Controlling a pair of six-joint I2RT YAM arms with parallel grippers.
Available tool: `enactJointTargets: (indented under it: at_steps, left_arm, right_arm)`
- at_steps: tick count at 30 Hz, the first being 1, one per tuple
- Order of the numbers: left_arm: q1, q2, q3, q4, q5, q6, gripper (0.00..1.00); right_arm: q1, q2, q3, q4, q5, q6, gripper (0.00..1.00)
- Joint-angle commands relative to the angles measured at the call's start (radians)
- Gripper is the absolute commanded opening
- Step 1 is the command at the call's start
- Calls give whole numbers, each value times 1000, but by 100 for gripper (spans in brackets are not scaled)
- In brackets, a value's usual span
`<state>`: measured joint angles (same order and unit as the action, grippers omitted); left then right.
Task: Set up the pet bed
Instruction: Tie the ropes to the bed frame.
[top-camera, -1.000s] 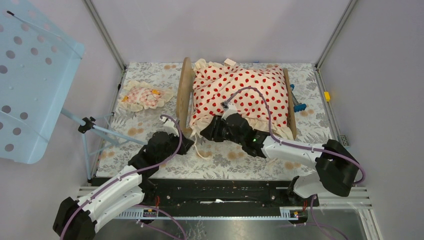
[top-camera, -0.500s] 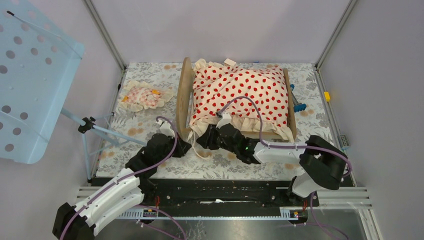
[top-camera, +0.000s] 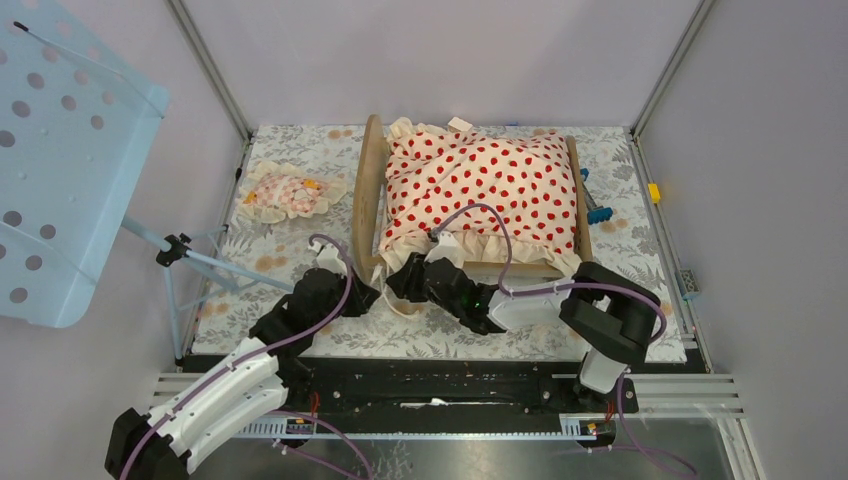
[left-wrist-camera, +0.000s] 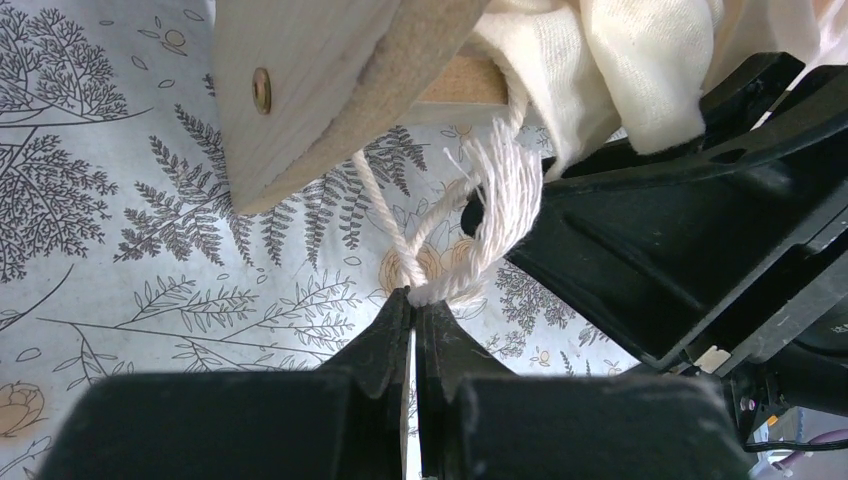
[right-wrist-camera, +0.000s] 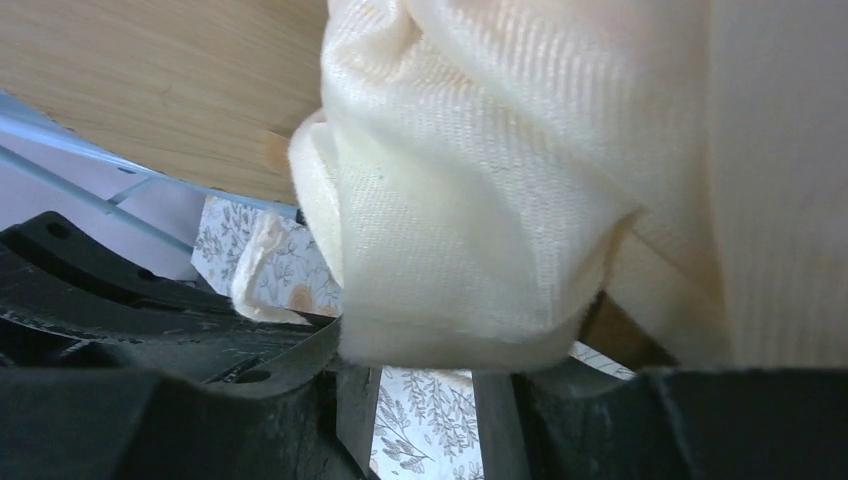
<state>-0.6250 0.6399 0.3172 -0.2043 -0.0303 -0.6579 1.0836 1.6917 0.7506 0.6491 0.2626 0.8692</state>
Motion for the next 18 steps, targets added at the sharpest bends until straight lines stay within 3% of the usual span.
enactJointTargets:
  at_steps: [1,14,18]
  left_arm:
    - [-4,-18,36,5,-25,-15,0]
    - [-4,-14,46,-6,-30,-24,0]
    - [-4,-21,54,-16,-38,-23,0]
  right_arm:
    - [12,33,45,96,87,21,43]
    - [23,118,74,169,116,18,43]
    - [23,128,64,197,145,-1,32]
